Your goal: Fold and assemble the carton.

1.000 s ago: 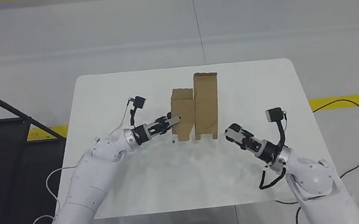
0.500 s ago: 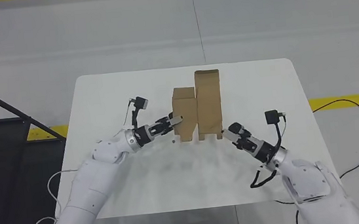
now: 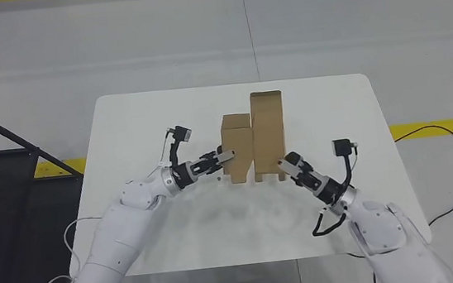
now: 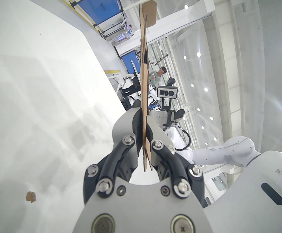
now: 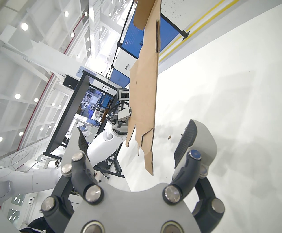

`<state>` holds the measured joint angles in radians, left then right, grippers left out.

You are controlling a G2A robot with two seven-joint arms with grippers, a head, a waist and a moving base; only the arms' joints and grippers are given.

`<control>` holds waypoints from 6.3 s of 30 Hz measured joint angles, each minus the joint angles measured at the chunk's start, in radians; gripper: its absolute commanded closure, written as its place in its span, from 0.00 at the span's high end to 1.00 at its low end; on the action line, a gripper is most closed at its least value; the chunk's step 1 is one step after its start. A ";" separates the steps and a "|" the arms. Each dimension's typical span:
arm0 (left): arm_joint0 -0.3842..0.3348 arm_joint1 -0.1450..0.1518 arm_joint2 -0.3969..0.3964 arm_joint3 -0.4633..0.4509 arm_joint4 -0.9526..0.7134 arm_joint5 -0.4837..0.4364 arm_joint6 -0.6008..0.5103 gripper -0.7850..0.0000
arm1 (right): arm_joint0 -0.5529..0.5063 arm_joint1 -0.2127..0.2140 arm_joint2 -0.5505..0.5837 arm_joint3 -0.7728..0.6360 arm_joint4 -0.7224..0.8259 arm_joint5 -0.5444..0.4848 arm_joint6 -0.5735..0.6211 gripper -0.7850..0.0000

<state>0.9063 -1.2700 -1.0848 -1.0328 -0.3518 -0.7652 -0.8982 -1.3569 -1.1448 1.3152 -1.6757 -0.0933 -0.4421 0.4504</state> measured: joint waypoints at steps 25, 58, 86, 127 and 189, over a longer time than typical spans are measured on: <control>0.003 -0.002 0.029 -0.007 0.005 -0.002 0.005 0.00 | 0.015 -0.012 -0.024 0.021 0.024 0.045 -0.054 0.42; 0.006 0.002 0.035 -0.008 -0.003 -0.029 0.007 1.00 | 0.010 -0.017 -0.025 0.005 -0.003 0.046 -0.062 0.00; 0.047 0.091 -0.044 -0.038 0.041 -0.147 -0.010 1.00 | 0.059 0.015 0.044 -0.020 0.117 0.029 0.315 0.00; -0.007 0.088 0.002 -0.013 -0.059 -0.189 0.032 1.00 | 0.043 0.025 0.028 0.005 0.240 0.020 0.435 0.00; -0.069 0.023 0.098 0.032 -0.037 -0.247 0.090 0.15 | 0.057 0.041 -0.045 -0.016 0.223 0.051 0.418 0.00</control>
<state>0.8375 -1.2472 -0.9869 -1.0010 -0.3886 -1.0123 -0.8077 -1.2999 -1.1040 1.2705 -1.6913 0.1301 -0.3915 0.8681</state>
